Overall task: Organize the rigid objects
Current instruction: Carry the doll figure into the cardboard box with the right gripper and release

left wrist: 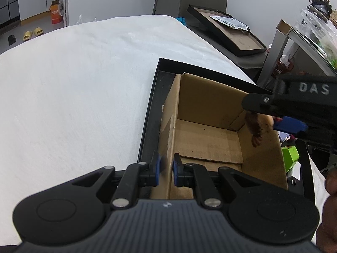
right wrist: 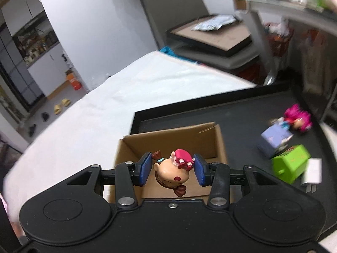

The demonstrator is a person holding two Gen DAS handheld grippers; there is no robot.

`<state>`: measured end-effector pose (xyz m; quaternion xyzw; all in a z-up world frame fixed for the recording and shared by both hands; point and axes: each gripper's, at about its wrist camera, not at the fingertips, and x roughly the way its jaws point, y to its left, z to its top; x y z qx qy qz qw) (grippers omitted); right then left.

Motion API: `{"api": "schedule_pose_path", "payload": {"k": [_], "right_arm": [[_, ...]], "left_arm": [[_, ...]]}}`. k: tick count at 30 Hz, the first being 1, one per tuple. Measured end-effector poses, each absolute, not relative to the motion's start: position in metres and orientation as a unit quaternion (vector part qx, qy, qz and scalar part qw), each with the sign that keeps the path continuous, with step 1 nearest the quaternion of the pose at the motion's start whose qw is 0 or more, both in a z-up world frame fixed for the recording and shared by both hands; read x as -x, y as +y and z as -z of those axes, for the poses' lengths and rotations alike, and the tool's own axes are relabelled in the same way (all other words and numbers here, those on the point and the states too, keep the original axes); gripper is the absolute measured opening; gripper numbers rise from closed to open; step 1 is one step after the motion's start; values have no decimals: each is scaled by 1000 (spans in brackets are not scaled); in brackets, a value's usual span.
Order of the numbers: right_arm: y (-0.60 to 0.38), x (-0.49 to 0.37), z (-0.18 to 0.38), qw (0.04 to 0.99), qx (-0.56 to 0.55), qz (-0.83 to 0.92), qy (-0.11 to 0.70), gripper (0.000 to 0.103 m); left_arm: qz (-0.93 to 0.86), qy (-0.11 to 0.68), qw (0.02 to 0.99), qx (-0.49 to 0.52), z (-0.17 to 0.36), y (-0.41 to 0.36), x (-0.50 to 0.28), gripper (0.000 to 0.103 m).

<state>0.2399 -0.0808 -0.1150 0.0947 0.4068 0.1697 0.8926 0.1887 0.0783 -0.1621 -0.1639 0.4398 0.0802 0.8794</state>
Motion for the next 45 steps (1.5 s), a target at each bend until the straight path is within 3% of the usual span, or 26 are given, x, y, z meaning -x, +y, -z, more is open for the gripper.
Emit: {"api": "schedule_pose_path", "payload": {"k": [6, 10, 30, 33, 35, 38, 45], "right_arm": [[-74, -252, 118, 874, -123, -190, 429, 43], [-70, -255, 116, 868, -141, -204, 430, 51], [-129, -240, 112, 881, -95, -163, 433, 52], [-143, -238, 112, 883, -95, -158, 432, 53], [-153, -236, 111, 886, -91, -154, 429, 57], [-170, -236, 112, 890, -87, -142, 423, 62], [-206, -236, 124, 895, -86, -123, 420, 70]], "left_arm": [[-79, 440, 879, 164, 162, 78, -189, 11], [-77, 441, 879, 164, 162, 79, -189, 12], [-91, 446, 880, 134, 156, 65, -190, 15], [-91, 449, 880, 124, 154, 61, -189, 22], [-86, 450, 881, 117, 152, 58, -188, 40], [-95, 449, 883, 94, 150, 53, -187, 57], [-105, 454, 881, 80, 149, 49, -190, 64]]}}
